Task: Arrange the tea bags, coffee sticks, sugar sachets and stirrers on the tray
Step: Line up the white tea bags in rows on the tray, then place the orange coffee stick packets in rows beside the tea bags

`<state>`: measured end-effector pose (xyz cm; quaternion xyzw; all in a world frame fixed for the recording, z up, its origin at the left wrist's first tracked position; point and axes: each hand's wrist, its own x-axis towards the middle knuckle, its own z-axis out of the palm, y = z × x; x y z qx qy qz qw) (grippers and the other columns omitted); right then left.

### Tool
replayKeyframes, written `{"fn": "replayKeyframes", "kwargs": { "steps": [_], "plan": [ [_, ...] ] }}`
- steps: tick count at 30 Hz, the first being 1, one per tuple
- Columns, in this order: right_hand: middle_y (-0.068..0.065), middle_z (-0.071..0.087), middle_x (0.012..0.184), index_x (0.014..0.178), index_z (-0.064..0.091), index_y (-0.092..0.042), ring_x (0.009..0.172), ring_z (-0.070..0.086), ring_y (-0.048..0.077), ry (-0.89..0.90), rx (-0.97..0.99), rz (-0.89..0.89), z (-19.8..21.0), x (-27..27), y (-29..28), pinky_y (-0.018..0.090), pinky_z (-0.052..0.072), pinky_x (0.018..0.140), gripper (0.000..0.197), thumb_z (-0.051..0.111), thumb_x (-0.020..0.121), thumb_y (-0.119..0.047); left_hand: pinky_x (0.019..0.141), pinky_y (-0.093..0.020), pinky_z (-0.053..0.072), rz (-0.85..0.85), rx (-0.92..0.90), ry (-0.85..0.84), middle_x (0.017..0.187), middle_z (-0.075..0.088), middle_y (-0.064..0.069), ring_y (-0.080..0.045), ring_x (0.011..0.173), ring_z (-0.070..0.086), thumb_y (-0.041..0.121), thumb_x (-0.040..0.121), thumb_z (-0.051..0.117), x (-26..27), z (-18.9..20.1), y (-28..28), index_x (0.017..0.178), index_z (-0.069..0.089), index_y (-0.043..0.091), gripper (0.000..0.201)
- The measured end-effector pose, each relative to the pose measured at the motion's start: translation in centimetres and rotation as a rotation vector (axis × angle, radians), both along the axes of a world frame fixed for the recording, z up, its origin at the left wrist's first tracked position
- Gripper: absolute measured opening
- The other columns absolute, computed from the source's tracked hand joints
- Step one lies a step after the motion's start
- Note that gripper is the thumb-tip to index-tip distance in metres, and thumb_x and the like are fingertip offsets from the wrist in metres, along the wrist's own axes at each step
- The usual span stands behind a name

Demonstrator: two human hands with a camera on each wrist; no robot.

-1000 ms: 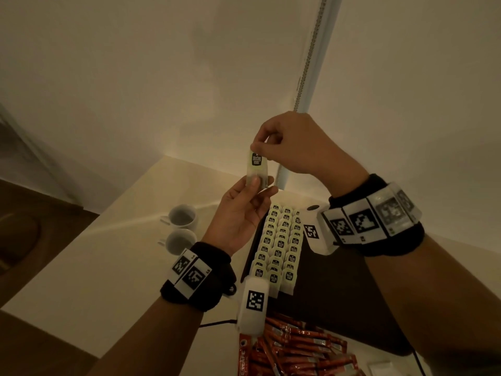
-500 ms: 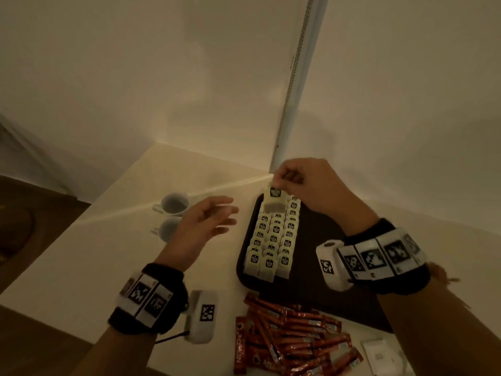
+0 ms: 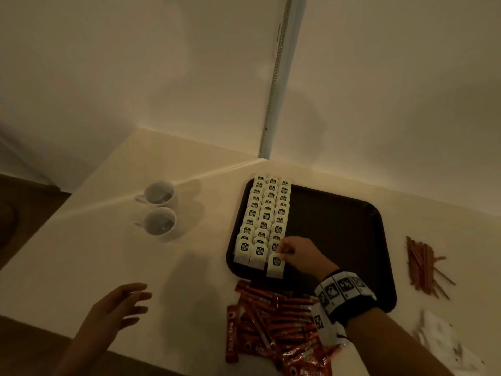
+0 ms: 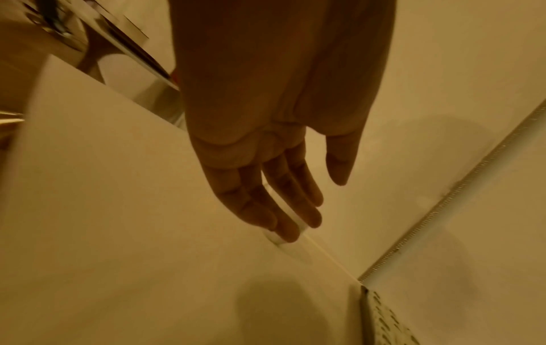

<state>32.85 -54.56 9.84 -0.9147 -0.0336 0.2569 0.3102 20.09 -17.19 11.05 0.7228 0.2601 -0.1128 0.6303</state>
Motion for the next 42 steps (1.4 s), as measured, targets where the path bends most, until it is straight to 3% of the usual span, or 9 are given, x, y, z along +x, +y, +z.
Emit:
{"fn": "replayKeyframes", "kwargs": {
  "steps": [5, 13, 19, 26, 29, 32, 35, 39, 42],
  "plan": [
    [-0.001, 0.059, 0.095, 0.092, 0.062, -0.013, 0.085, 0.054, 0.009, -0.063, 0.015, -0.123, -1.2, 0.2, 0.1, 0.008, 0.039, 0.064, 0.004, 0.062, 0.088, -0.012, 0.075, -0.037, 0.045, 0.034, -0.003, 0.042, 0.100, 0.069, -0.015, -0.036, 0.089, 0.062, 0.007, 0.098, 0.045, -0.7, -0.7, 1.3, 0.102, 0.064, 0.008, 0.020],
    [0.006, 0.064, 0.104, 0.097, 0.063, -0.006, 0.093, 0.058, 0.015, -0.078, 0.027, -0.145, -2.0, 0.8, 0.3, 0.021, 0.048, 0.080, 0.011, 0.062, 0.087, -0.009, 0.074, -0.036, 0.044, 0.031, -0.005, 0.041, 0.100, 0.068, -0.016, -0.037, 0.089, 0.061, 0.007, 0.098, 0.043, -0.7, -0.6, 1.3, 0.105, 0.063, 0.004, 0.021],
    [-0.004, 0.060, 0.098, 0.101, 0.060, -0.012, 0.089, 0.056, 0.007, -0.114, 0.085, -0.137, -1.5, 0.7, -0.1, 0.009, 0.041, 0.065, 0.017, 0.065, 0.086, -0.018, 0.076, -0.036, 0.045, 0.023, -0.004, 0.044, 0.103, 0.067, -0.018, -0.038, 0.092, 0.061, 0.009, 0.098, 0.044, -0.9, -0.5, 1.1, 0.104, 0.063, 0.006, 0.020],
    [-0.007, 0.057, 0.105, 0.106, 0.059, -0.023, 0.094, 0.054, 0.003, -0.186, 0.068, -0.064, 2.0, -3.4, -2.2, 0.015, 0.046, 0.078, 0.018, 0.062, 0.088, -0.025, 0.075, -0.035, 0.045, -0.004, 0.029, 0.031, 0.104, 0.067, -0.017, -0.037, 0.092, 0.061, 0.009, 0.098, 0.044, -1.5, -0.5, 1.1, 0.104, 0.064, 0.007, 0.020],
    [-0.010, 0.052, 0.116, 0.118, 0.054, -0.028, 0.106, 0.048, 0.002, -0.119, -0.067, 0.120, 1.8, -7.4, -2.8, 0.027, 0.044, 0.098, 0.033, 0.062, 0.086, -0.036, 0.074, -0.035, 0.045, -0.031, 0.020, 0.066, 0.103, 0.068, -0.016, -0.037, 0.093, 0.061, 0.010, 0.098, 0.044, -1.7, -0.6, 0.7, 0.107, 0.063, 0.006, 0.021],
    [-0.009, 0.037, 0.137, 0.137, 0.035, -0.029, 0.124, 0.032, 0.008, -0.081, -0.255, 0.305, 0.2, -10.9, -2.8, 0.031, 0.029, 0.109, 0.071, 0.059, 0.078, -0.059, 0.074, -0.034, 0.045, -0.061, 0.014, 0.092, 0.103, 0.068, -0.016, -0.037, 0.091, 0.061, 0.009, 0.098, 0.045, -1.9, -0.8, 0.1, 0.107, 0.063, 0.005, 0.020],
    [-0.004, 0.018, 0.150, 0.148, 0.014, -0.026, 0.137, 0.016, 0.016, -0.060, -0.390, 0.358, -1.2, -12.7, -2.3, 0.039, 0.013, 0.115, 0.102, 0.055, 0.069, -0.075, 0.075, -0.034, 0.045, -0.091, 0.024, 0.112, 0.103, 0.068, -0.016, -0.037, 0.093, 0.061, 0.010, 0.098, 0.045, -2.1, -0.9, -0.4, 0.108, 0.063, 0.004, 0.021],
    [0.002, 0.015, 0.152, 0.149, 0.011, -0.022, 0.139, 0.015, 0.021, -0.129, -0.470, 0.358, -1.6, -13.6, -1.7, 0.041, 0.010, 0.115, 0.096, 0.046, 0.075, -0.073, 0.076, -0.036, 0.046, -0.130, 0.049, 0.114, 0.104, 0.069, -0.016, -0.037, 0.093, 0.063, 0.010, 0.098, 0.045, -2.5, -0.9, -0.6, 0.109, 0.063, 0.005, 0.022],
    [0.005, 0.016, 0.154, 0.149, 0.011, -0.017, 0.141, 0.016, 0.024, -0.133, -0.498, 0.391, -2.0, -14.1, -1.6, 0.041, 0.009, 0.115, 0.096, 0.029, 0.071, -0.071, 0.076, -0.035, 0.046, -0.135, 0.059, 0.114, 0.102, 0.069, -0.016, -0.037, 0.092, 0.062, 0.009, 0.098, 0.045, -2.7, -0.8, -0.6, 0.108, 0.063, 0.005, 0.021]
  ]
}}
